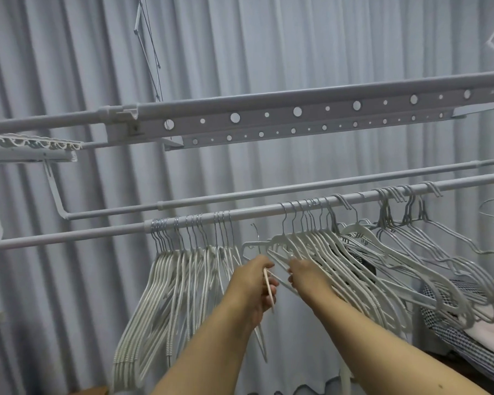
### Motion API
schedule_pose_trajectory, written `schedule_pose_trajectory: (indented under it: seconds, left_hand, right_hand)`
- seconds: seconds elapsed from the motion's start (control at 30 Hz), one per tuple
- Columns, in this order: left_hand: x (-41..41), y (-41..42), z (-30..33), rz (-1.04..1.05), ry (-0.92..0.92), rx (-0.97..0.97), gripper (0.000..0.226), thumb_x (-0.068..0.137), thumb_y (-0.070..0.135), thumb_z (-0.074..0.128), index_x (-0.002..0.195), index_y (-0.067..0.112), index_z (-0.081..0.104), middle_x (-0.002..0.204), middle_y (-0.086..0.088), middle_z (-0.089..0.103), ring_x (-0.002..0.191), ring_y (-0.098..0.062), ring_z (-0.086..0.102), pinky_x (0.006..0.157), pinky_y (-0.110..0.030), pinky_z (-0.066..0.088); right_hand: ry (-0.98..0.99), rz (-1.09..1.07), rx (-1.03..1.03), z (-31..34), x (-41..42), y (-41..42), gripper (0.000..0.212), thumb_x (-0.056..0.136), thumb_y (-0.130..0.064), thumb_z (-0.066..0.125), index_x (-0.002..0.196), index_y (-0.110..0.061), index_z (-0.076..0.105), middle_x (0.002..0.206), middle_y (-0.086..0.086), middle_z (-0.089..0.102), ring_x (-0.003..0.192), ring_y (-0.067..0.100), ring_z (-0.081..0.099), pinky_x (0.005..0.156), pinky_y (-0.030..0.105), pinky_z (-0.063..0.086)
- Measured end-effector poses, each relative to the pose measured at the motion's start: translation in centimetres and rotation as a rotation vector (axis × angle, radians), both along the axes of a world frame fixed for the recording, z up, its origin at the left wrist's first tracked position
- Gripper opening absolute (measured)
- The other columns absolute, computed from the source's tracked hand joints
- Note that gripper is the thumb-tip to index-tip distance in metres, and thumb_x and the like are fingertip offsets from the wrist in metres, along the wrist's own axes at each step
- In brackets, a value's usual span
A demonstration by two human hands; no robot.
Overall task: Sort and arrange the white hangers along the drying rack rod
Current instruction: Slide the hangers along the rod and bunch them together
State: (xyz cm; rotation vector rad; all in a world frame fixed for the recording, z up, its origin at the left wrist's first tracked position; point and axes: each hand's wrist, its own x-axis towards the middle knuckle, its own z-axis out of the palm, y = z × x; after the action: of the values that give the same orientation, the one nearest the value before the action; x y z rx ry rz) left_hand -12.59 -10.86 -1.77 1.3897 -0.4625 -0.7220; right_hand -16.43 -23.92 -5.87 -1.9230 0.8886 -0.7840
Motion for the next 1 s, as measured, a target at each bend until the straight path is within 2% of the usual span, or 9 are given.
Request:
schedule_pose_trajectory:
  seconds: [0.13,0.2,0.3,0.4,0.5,0.6,0.7,0.77,1.0]
  left_hand:
    - [-1.6,2.7,1.8,-0.105,0.031,0.032,0.017,0.087,0.020,0.056,0.087,0.003,0.054,0.058,-0.006,0.049,0.038,-0.009,0.043,0.037,-0.017,0.036]
    - [-2.4,3.8,2.6,-0.181,0.029,0.045,0.017,0.086,0.020,0.056,0.088,0.003,0.053,0.060,-0.005,0.048,0.038,-0.008,0.043,0.039,-0.016,0.034]
    - [-3.3,4.9,3.4,-0.270,0.018,0.059,0.022,0.085,0.024,0.056,0.086,0.002,0.056,0.060,-0.005,0.050,0.041,-0.008,0.041,0.041,-0.015,0.031]
    - [-3.3,5.1,3.5,-0.226,-0.103,0.081,0.035,0.093,0.031,0.047,0.081,0.003,0.064,0.055,-0.006,0.053,0.036,-0.009,0.041,0.038,-0.015,0.027]
    - [-1.7,4.5,2.1,0.009,-0.301,0.066,0.038,0.099,0.029,0.042,0.082,0.004,0.066,0.062,-0.007,0.057,0.042,-0.013,0.045,0.042,-0.020,0.032]
    - [0.3,3.6,0.0,0.217,-0.707,0.271,0.019,0.092,0.023,0.049,0.094,0.014,0.064,0.079,-0.002,0.061,0.062,-0.017,0.054,0.060,-0.031,0.044]
    - [0.7,3.0,-1.6,0.215,-0.995,0.563,0.040,0.085,0.034,0.055,0.125,0.029,0.053,0.122,-0.001,0.056,0.093,-0.024,0.062,0.068,-0.028,0.043]
    - [0.8,2.6,-2.3,0.198,-1.130,0.714,0.055,0.086,0.038,0.053,0.138,0.027,0.039,0.134,-0.004,0.049,0.108,-0.028,0.060,0.071,-0.029,0.042]
    - [2.1,2.2,-3.6,0.219,-1.159,0.736,0.051,0.082,0.009,0.049,0.132,0.009,0.038,0.112,-0.011,0.057,0.096,-0.029,0.061,0.063,-0.032,0.044]
  right_hand:
    - [-0.034,0.024,0.025,0.2,0.4,0.1,0.046,0.098,-0.040,0.037,0.098,-0.004,0.065,0.104,0.020,0.066,0.086,0.025,0.056,0.084,0.039,0.046]
    - [-0.107,0.068,0.085,0.3,0.5,0.4,0.039,0.096,-0.042,0.042,0.086,-0.010,0.063,0.098,0.020,0.066,0.083,0.024,0.055,0.086,0.042,0.048]
    - [-0.105,0.084,0.164,0.6,0.6,0.7,0.042,0.094,-0.044,0.041,0.078,-0.013,0.063,0.077,0.011,0.065,0.070,0.024,0.060,0.068,0.034,0.050]
    - [-0.207,0.046,0.305,0.8,-0.1,0.7,0.033,0.095,-0.028,0.046,0.084,-0.005,0.067,0.071,0.013,0.063,0.061,0.025,0.057,0.049,0.022,0.045]
    - [-0.320,-0.130,0.331,0.3,-0.8,0.2,0.035,0.094,-0.024,0.042,0.066,-0.009,0.057,0.062,0.011,0.054,0.056,0.024,0.048,0.061,0.034,0.038]
    - [-0.364,-0.333,0.292,-0.4,-1.2,-0.1,0.038,0.092,-0.028,0.037,0.061,-0.011,0.050,0.064,0.013,0.054,0.060,0.026,0.049,0.062,0.035,0.038]
    - [-0.349,-0.476,0.251,-0.5,-2.0,0.0,0.040,0.097,-0.027,0.032,0.071,-0.007,0.056,0.082,0.019,0.063,0.077,0.034,0.059,0.072,0.040,0.046]
    - [-0.327,-0.554,0.215,-0.5,-2.6,0.1,0.043,0.100,-0.028,0.030,0.093,-0.002,0.063,0.101,0.023,0.065,0.093,0.041,0.060,0.081,0.042,0.045]
    - [-0.326,-0.698,0.128,-0.9,-3.8,0.0,0.046,0.103,-0.034,0.023,0.111,-0.002,0.056,0.111,0.025,0.063,0.103,0.045,0.057,0.089,0.048,0.042]
